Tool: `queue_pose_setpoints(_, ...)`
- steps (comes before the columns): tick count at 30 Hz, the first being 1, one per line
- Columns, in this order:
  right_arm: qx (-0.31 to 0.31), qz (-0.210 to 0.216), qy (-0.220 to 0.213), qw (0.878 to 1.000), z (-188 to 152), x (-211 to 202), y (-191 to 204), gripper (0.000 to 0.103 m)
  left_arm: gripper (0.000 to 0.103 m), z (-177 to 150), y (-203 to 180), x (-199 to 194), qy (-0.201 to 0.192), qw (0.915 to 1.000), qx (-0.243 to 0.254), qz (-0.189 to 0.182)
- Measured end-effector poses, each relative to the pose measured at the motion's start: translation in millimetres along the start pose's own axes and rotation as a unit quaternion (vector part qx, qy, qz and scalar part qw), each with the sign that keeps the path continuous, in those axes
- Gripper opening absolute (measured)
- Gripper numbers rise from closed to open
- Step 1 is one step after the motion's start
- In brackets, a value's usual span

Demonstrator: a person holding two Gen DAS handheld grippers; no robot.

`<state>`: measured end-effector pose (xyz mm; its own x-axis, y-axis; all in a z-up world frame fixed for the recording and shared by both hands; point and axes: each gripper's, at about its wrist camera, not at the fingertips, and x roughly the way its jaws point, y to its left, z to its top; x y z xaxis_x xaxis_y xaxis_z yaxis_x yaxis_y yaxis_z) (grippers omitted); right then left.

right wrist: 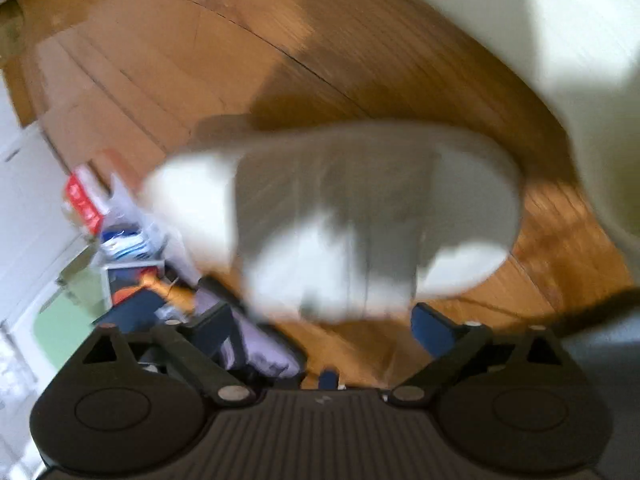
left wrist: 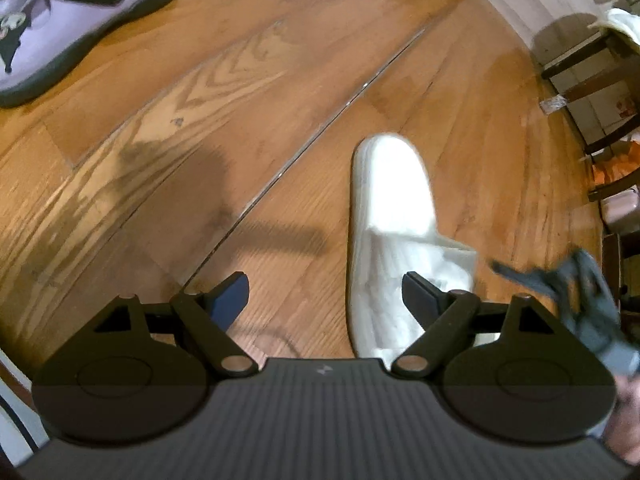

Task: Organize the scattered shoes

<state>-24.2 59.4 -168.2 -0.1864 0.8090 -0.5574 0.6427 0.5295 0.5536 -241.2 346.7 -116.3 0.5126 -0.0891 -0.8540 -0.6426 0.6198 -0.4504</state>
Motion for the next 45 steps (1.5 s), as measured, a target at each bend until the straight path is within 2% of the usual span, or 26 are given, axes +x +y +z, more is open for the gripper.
queue_pose_setpoints(2,-0.039,0.014,-0.004,0.999,-10,-13,-6,0.102,0.084,0,-1,3,0.003,1.0,-0.001,0.005)
queue_pose_setpoints(3,-0.079,0.025,-0.004,0.997,-14,-19,-3,0.102,0.084,-1,-1,3,0.004,1.0,0.0,0.006)
queue_pose_setpoints(4,-0.144,0.03,-0.009,0.989,-19,-25,4,0.102,0.084,-1,-2,3,0.004,1.0,0.002,0.008)
queue_pose_setpoints(5,-0.225,0.016,-0.034,0.974,-27,-31,15,0.102,0.084,-1,-4,4,0.005,0.9999,0.007,0.01)
queue_pose_setpoints(6,-0.253,0.007,-0.046,0.966,-30,-32,20,0.102,0.084,-2,-5,4,0.005,0.9999,0.011,0.012)
queue_pose_setpoints(7,-0.335,-0.038,-0.092,0.937,-41,-34,34,0.102,0.084,-2,-5,4,0.006,0.9999,0.012,0.011)
queue_pose_setpoints(8,-0.441,-0.109,-0.151,0.878,-61,-29,52,0.102,0.084,-2,-5,5,0.007,0.9999,0.01,0.011)
queue_pose_setpoints(9,-0.508,-0.152,-0.181,0.828,-72,-20,61,0.102,0.084,-2,-5,5,0.007,0.9999,0.008,0.009)
queue_pose_setpoints(11,-0.57,-0.193,-0.201,0.773,-82,-7,74,0.102,0.084,-2,-3,5,0.009,0.9999,0.004,0.006)
queue_pose_setpoints(12,-0.605,-0.216,-0.209,0.737,-89,4,79,0.102,0.084,-2,-3,6,0.01,0.9999,0.0,0.004)
queue_pose_setpoints(13,-0.647,-0.24,-0.215,0.691,-97,21,81,0.102,0.084,-2,-1,8,0.012,0.9999,-0.004,0.003)
queue_pose_setpoints(14,-0.665,-0.25,-0.217,0.67,-102,31,83,0.102,0.084,-2,0,9,0.013,0.9999,-0.008,0.003)
queue_pose_setpoints(15,-0.689,-0.274,-0.214,0.636,-104,53,80,0.102,0.084,-2,0,9,0.013,0.9998,-0.01,0.006)
queue_pose_setpoints(16,-0.696,-0.287,-0.212,0.623,-107,67,76,0.102,0.084,-2,1,10,0.012,0.9998,-0.012,0.013)
queue_pose_setpoints(18,-0.701,-0.311,-0.206,0.607,-107,96,67,0.102,0.084,-2,3,9,0.006,0.999,-0.01,0.042)
queue_pose_setpoints(20,-0.699,-0.311,-0.198,0.613,-103,101,61,0.102,0.084,-2,6,10,0.005,0.9985,-0.012,0.053)
queue_pose_setpoints(23,-0.682,-0.301,-0.197,0.636,-97,98,57,0.1,0.084,-1,9,13,0.006,0.998,-0.023,0.059)
queue_pose_setpoints(24,-0.671,-0.292,-0.192,0.654,-93,98,58,0.1,0.084,0,9,14,0.006,0.9978,-0.023,0.061)
queue_pose_setpoints(26,-0.653,-0.286,-0.187,0.676,-85,92,58,0.098,0.084,0,7,15,0.006,0.9977,-0.022,0.065)
queue_pose_setpoints(28,-0.626,-0.29,-0.167,0.705,-81,83,54,0.097,0.084,1,5,16,0.006,0.9978,-0.017,0.064)
queue_pose_setpoints(29,-0.591,-0.284,-0.153,0.74,-77,69,49,0.097,0.084,1,4,16,0.007,0.9978,-0.015,0.064)
queue_pose_setpoints(32,-0.529,-0.259,-0.149,0.794,-76,32,28,0.097,0.084,0,-1,18,0.008,0.9978,-0.009,0.065)
queue_pose_setpoints(34,-0.506,-0.259,-0.162,0.807,-78,19,15,0.097,0.084,-1,-7,20,0.01,0.9981,0.0,0.061)
queue_pose_setpoints(38,-0.485,-0.246,-0.184,0.819,-90,4,-3,0.098,0.084,-2,-14,22,0.016,0.9982,0.011,0.058)
queue_pose_setpoints(42,-0.483,-0.257,-0.183,0.817,-96,6,-3,0.099,0.084,-2,-16,24,0.018,0.9981,0.014,0.058)
queue_pose_setpoints(45,-0.476,-0.259,-0.182,0.821,-98,4,-3,0.099,0.085,-3,-17,25,0.019,0.998,0.016,0.058)
